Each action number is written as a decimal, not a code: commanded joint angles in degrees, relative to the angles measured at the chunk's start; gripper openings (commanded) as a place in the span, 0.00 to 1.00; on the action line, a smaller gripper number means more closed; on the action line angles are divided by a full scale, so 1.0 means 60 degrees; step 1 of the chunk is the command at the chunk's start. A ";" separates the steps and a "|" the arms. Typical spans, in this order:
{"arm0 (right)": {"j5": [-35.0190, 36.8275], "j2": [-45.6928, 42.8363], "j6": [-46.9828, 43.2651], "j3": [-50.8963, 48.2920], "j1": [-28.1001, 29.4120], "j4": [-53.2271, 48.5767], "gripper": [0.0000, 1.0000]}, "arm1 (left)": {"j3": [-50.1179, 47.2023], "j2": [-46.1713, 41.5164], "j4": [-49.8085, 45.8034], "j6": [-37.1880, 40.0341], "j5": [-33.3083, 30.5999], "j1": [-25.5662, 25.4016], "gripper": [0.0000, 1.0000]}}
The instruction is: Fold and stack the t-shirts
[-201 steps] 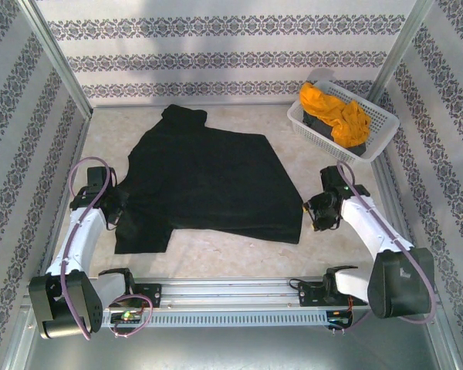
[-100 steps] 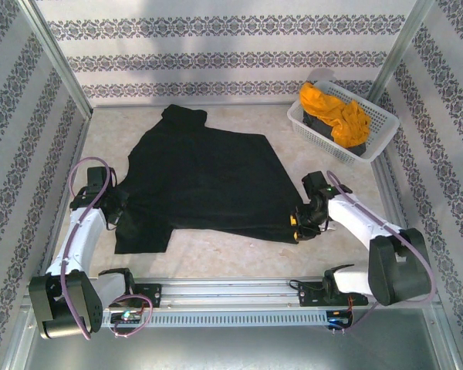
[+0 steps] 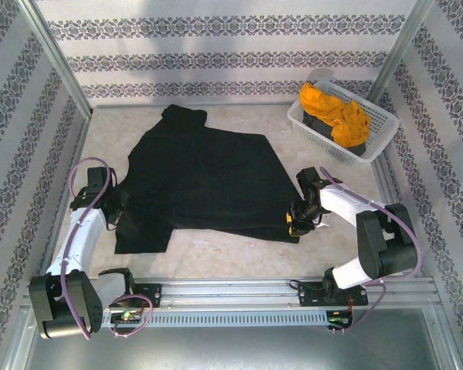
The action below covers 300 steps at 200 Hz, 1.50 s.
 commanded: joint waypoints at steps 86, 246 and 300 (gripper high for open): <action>-0.0192 0.0451 -0.0649 -0.0290 -0.0243 0.0131 0.35 | -0.0062 -0.0072 0.0201 -0.0041 0.0052 0.0103 0.00; 0.1184 -0.1976 -0.2299 0.1417 -0.0140 -0.2484 0.00 | -0.0190 -0.0332 0.0182 -0.0223 0.0316 0.0103 0.00; -0.0106 0.0339 -0.5015 0.3737 -0.1508 0.0363 0.00 | -0.0288 -0.0075 0.0850 -0.0598 0.0666 0.0086 0.00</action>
